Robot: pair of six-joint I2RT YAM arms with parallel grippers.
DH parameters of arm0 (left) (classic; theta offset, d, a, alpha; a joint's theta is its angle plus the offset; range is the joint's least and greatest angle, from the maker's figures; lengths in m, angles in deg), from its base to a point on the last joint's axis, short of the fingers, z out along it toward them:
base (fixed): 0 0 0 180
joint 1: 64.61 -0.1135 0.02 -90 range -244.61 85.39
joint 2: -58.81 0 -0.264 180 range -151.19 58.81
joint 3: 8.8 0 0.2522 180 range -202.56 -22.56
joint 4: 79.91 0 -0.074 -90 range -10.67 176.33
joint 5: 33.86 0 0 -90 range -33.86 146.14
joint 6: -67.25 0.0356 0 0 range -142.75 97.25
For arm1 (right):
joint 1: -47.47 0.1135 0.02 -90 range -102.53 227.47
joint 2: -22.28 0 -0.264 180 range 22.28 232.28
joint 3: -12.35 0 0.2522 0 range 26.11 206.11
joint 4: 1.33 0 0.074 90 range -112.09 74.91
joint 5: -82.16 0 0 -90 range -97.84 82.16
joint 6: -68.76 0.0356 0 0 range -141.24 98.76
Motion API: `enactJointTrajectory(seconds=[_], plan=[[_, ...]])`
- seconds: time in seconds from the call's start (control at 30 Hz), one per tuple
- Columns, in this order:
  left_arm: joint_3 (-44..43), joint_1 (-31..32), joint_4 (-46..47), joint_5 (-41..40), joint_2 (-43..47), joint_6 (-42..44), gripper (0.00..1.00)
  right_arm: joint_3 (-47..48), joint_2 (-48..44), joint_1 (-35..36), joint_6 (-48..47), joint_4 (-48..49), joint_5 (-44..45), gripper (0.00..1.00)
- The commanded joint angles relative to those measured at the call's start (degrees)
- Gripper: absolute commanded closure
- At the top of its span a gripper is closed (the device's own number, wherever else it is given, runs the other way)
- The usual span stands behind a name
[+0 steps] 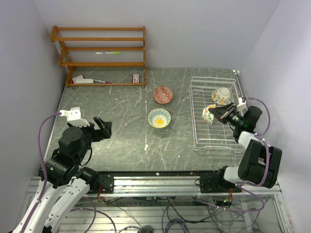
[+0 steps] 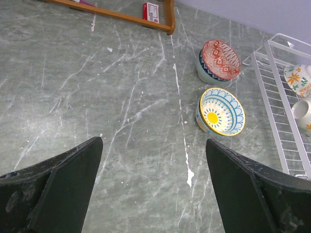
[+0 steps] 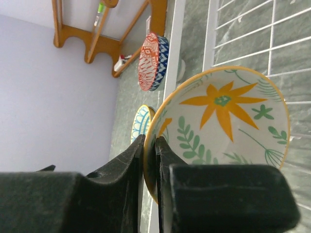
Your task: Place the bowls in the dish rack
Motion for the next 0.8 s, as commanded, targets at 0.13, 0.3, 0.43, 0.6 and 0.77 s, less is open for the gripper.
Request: enactJointTrajectory(seconds=[0.13, 0.3, 0.43, 0.6, 0.77], plan=[[-1.64, 0.39, 0.2, -0.31, -0.44, 0.06, 0.02, -1.4, -1.7, -0.28, 9.77, 5.22, -2.23, 0.89], [-1.64, 0.37, 0.15, -0.47, -0.55, 0.01, 0.02, -4.65, 4.17, -0.2, 19.56, 19.07, -4.22, 0.9], [-1.64, 0.39, 0.11, -0.65, -0.53, -0.04, 0.02, -7.11, 10.71, 0.27, 27.4, 32.7, -5.61, 0.9], [-1.65, 0.39, 0.08, -0.8, -0.5, -0.12, 0.02, -9.35, 17.72, 0.6, 33.21, 44.41, -5.5, 0.9], [-1.73, 0.39, 0.01, -0.96, -0.39, -0.07, 0.02, -9.87, 19.04, 0.51, 30.77, 40.22, -3.84, 0.85]])
